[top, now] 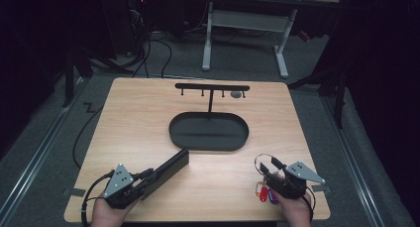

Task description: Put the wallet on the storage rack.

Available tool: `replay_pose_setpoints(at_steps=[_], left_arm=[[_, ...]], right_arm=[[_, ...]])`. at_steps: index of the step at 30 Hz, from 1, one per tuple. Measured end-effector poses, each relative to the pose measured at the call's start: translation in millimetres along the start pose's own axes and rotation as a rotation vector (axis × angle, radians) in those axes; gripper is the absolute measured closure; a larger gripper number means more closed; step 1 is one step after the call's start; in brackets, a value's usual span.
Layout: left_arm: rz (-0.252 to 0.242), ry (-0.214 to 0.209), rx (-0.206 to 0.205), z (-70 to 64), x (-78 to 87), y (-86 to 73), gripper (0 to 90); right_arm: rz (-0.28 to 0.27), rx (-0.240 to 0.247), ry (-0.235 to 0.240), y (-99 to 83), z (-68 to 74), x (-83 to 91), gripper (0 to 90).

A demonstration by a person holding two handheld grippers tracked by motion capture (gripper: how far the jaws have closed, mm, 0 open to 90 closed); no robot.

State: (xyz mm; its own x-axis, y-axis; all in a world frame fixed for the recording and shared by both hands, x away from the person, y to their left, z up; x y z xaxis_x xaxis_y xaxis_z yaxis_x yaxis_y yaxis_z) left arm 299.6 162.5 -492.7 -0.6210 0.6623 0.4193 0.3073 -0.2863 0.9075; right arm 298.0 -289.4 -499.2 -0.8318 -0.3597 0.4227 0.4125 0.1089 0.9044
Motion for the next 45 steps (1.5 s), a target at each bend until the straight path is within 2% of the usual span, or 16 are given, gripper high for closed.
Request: replay_pose_setpoints(at_steps=[3, 7, 12, 17, 23, 25, 28, 32, 35, 39, 41, 45], left_arm=[[0.004, 0.004, 0.007, 6.5, -0.1, 0.5, 76.0], [0.027, -0.006, -0.004, 9.3, -2.3, 1.0, 71.0], [0.072, 0.011, -0.066, 7.3, -9.0, 0.4, 64.3], [0.099, 0.005, -0.089, 6.9, -14.0, 4.2, 59.8], [0.163, -0.001, -0.106, 6.1, -20.6, 4.2, 53.9], [0.200, -0.033, -0.084, 6.4, -24.7, 2.4, 50.0], [0.225, -0.010, -0.098, 5.8, -28.0, -1.6, 46.3], [0.253, -0.004, -0.079, 6.7, -28.8, 2.0, 42.9], [0.300, 0.023, -0.076, 7.4, -29.7, 5.9, 39.2], [0.369, 0.030, -0.117, 4.8, -29.6, 12.4, 37.1], [0.404, 0.048, -0.148, 4.0, -28.1, 17.9, 36.1], [0.448, 0.037, -0.165, 4.3, -26.2, 25.7, 35.6]], right_arm=[[-0.001, -0.003, -0.011, -2.4, -1.7, 5.4, 48.1], [0.001, -0.014, -0.026, -5.7, -5.5, 11.9, 48.0], [0.004, -0.021, -0.036, -8.9, -7.1, 17.6, 48.0], [0.011, -0.026, -0.047, -13.5, -9.5, 25.2, 47.7], [0.012, -0.042, -0.064, -17.6, -13.9, 32.7, 47.7], [0.013, -0.042, -0.065, -18.3, -13.7, 33.3, 47.6], [0.022, -0.046, -0.066, -19.8, -13.8, 32.5, 47.8], [0.027, -0.040, -0.058, -19.1, -12.5, 30.8, 48.0], [0.020, -0.038, -0.047, -17.9, -11.7, 30.4, 48.0], [0.016, -0.038, -0.029, -16.8, -12.3, 29.1, 48.0], [0.012, -0.043, -0.020, -16.4, -12.1, 29.3, 48.0], [0.004, -0.044, -0.005, -15.2, -10.7, 29.2, 48.0]])
Point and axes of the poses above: each handheld gripper's, and its own axes: x roughly backward along the jaws, y roughly out of its top, z roughly to its left, the point moved 3 cm from there along -x, roughly forward along the jaws
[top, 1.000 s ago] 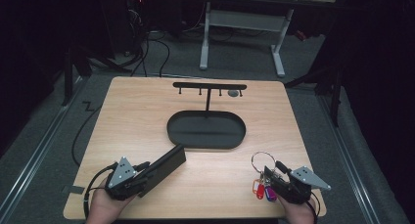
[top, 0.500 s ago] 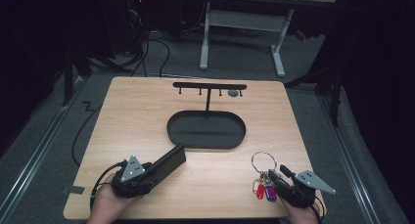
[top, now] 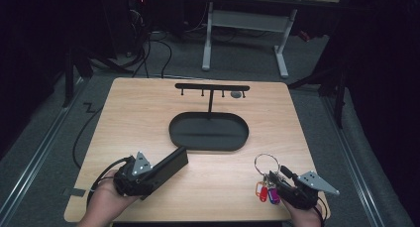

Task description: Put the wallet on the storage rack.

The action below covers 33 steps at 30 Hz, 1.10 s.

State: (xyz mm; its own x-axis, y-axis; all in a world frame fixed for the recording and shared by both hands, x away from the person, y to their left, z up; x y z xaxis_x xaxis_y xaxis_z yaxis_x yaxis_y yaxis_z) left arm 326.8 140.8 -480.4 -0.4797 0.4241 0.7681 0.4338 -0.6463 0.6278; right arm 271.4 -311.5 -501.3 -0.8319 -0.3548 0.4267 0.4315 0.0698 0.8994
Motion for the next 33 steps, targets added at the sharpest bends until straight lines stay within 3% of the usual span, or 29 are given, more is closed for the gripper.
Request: replay_pose_setpoints(at_steps=[6, 14, 23, 28, 33], left_arm=[[0.066, -0.014, -0.014, 1.9, 2.1, 7.0, 37.1], [0.148, -0.040, 0.023, 9.9, -4.0, 21.0, 42.9], [0.194, -0.091, -0.001, 5.7, -7.2, 28.0, 60.1], [0.203, -0.068, -0.025, 2.8, -9.7, 29.0, 70.8], [0.211, -0.077, -0.030, 4.6, -10.2, 29.6, 71.9]], right_arm=[[-0.005, -0.004, 0.006, 0.8, 0.7, 0.2, 47.9], [-0.003, -0.012, 0.008, -0.1, 1.0, 0.7, 47.9], [-0.007, -0.020, 0.009, -0.5, -1.1, 1.8, 47.9], [-0.003, -0.018, 0.012, -0.2, 0.1, 1.5, 47.6], [-0.003, -0.017, 0.013, -0.5, 0.1, 0.9, 47.5]])
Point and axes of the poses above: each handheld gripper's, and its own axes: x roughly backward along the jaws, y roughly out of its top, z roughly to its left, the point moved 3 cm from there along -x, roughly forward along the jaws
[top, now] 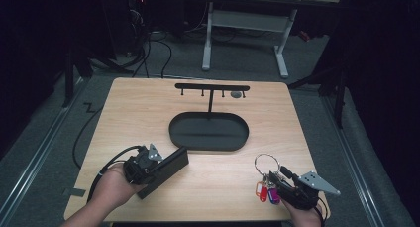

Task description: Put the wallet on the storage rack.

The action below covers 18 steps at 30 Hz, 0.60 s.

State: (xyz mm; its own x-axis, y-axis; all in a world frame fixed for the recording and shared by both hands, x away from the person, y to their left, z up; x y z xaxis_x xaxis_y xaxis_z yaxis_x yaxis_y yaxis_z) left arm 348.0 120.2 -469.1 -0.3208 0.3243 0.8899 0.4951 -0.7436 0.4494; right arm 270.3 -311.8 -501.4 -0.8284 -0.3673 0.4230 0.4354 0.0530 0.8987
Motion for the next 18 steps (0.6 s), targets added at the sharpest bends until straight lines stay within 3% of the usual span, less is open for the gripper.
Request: replay_pose_setpoints(at_steps=[5, 11, 18], left_arm=[[-0.011, 0.017, -0.038, -2.5, 0.1, -0.8, 72.8], [-0.008, -0.010, -0.008, 0.1, 0.1, -0.4, 73.2], [-0.001, -0.005, -0.030, -1.0, 1.5, 0.5, 73.9]], right_arm=[[0.001, 0.005, 0.000, 0.2, 1.3, 0.6, 47.2], [0.003, -0.011, -0.003, -0.8, -0.6, 0.5, 47.2], [0.002, -0.003, -0.005, -0.7, 0.6, 0.8, 47.2]])
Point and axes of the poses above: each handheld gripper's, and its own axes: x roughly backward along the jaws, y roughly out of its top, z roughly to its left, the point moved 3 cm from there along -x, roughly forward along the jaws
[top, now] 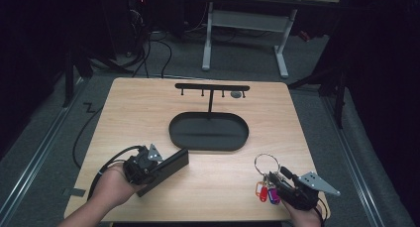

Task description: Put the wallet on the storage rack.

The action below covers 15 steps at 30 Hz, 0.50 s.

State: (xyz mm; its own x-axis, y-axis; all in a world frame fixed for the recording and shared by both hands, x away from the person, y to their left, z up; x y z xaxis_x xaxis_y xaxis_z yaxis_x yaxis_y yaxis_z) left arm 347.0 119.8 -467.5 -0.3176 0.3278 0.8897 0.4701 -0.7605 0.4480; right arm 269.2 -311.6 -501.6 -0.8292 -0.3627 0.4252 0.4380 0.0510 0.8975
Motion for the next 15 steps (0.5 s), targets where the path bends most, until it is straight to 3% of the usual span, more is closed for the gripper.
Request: replay_pose_setpoints(at_steps=[5, 15], left_arm=[[-0.018, 0.011, -0.020, -0.3, 5.0, 2.7, 73.9], [-0.078, 0.107, -0.181, -3.9, 16.2, 25.4, 73.7]], right_arm=[[0.001, -0.006, -0.001, -0.2, -1.0, 0.1, 47.3], [-0.001, -0.007, 0.003, -0.2, -0.7, 0.2, 47.2]])
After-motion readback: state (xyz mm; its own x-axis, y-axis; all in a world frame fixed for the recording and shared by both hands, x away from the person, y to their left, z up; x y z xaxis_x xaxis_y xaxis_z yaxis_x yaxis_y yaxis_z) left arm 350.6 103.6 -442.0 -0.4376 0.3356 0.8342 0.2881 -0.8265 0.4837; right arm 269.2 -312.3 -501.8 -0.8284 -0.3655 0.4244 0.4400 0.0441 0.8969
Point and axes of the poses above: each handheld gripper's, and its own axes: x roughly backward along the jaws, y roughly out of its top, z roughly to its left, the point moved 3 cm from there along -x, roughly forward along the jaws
